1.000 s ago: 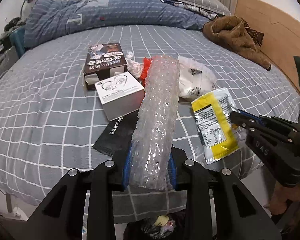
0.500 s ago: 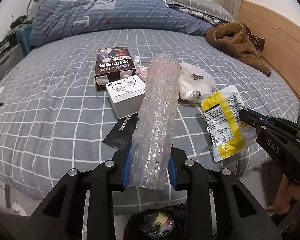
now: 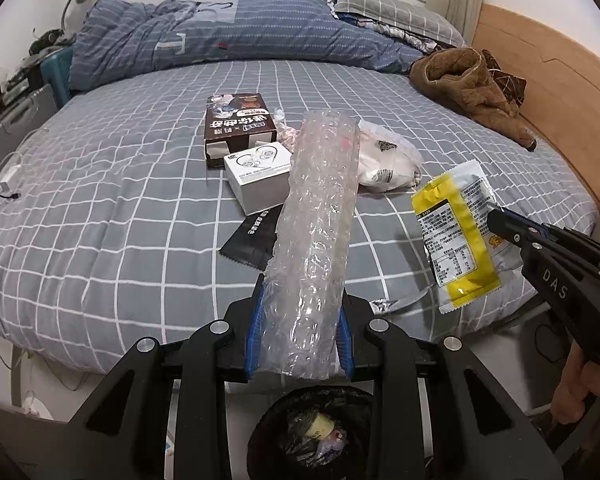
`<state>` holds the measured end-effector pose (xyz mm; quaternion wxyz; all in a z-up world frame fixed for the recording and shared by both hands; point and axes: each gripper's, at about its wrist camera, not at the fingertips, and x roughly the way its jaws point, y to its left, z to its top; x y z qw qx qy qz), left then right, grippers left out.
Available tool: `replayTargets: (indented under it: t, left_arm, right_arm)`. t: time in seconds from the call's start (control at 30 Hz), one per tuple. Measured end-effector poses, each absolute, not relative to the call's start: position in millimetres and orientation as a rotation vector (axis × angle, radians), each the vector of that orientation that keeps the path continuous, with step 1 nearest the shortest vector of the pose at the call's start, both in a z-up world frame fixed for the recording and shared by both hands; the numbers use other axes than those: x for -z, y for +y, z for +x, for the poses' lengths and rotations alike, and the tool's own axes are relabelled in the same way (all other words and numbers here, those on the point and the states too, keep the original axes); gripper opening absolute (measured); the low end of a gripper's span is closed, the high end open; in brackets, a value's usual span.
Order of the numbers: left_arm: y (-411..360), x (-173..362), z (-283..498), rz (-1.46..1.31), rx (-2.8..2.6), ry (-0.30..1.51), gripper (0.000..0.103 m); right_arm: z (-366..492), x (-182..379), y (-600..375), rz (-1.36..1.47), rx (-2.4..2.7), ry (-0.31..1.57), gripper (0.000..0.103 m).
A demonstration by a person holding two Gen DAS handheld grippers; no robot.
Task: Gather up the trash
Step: 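Carry the bubble wrap and yellow wrapper in both tools over the trash bin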
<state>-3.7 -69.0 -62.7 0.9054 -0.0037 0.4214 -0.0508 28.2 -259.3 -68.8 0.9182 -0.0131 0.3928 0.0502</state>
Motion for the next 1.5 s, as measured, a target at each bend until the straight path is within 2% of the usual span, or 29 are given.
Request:
replayTargets:
  t: [1.5]
  left_arm:
    - [-68,61,-96,-0.038,0.085,0.909,0.029]
  right_arm:
    - [-79,58,-254,-0.005,-0.112,0.798,0.004]
